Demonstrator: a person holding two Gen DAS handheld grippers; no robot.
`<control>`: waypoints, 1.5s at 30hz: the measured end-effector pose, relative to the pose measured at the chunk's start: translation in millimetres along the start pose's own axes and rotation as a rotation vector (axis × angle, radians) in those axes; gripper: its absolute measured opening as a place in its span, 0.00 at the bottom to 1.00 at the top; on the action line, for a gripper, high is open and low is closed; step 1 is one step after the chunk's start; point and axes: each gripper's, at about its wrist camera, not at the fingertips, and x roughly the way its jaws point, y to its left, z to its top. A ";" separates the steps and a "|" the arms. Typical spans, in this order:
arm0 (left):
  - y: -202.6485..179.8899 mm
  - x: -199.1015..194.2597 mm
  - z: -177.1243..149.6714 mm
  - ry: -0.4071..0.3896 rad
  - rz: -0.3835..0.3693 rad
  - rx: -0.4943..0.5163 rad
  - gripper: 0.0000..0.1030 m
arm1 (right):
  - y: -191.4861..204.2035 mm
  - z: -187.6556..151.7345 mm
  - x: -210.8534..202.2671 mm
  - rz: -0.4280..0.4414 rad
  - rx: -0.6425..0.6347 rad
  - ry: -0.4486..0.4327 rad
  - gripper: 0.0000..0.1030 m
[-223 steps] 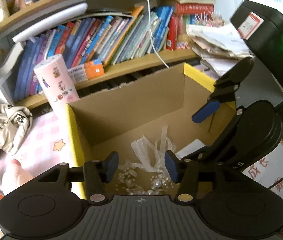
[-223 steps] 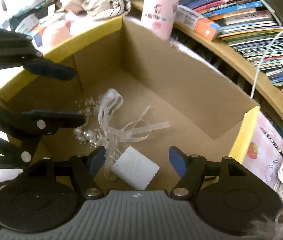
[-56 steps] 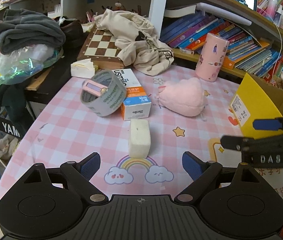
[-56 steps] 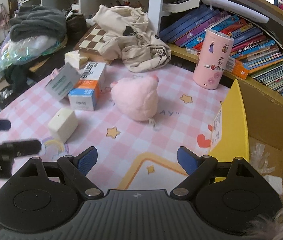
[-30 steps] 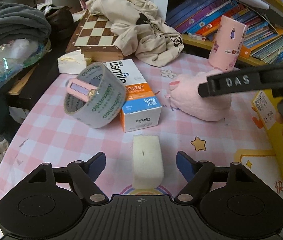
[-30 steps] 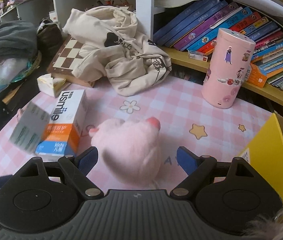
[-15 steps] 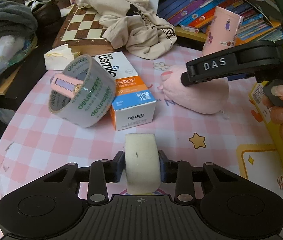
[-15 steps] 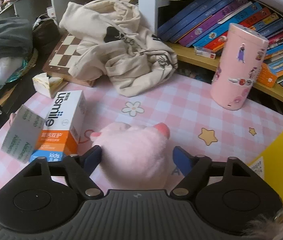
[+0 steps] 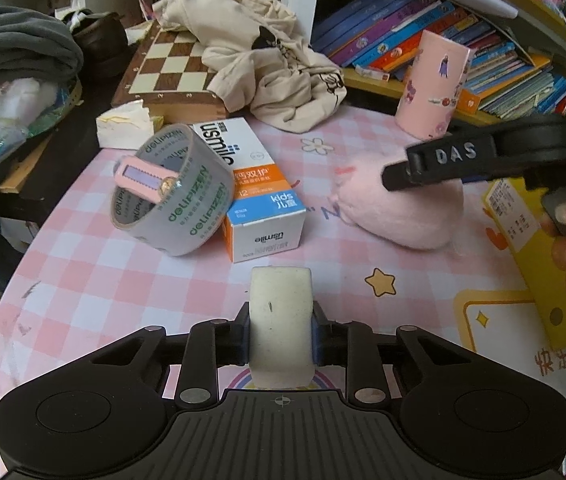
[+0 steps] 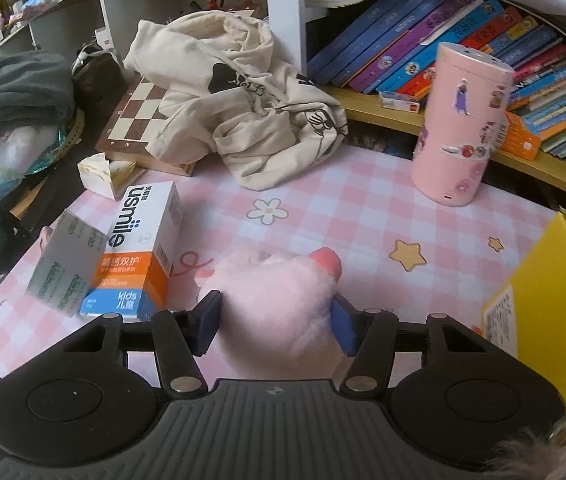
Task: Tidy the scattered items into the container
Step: 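Close left gripper on the white foam block while right gripper closes on the pink plush, then lift and carry the white block toward the yellow box while right gripper carries the plush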
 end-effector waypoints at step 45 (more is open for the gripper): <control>5.5 -133.2 -70.9 -0.123 -0.094 0.000 0.23 | 32.4 -112.9 -146.4 0.023 0.042 -0.068 0.52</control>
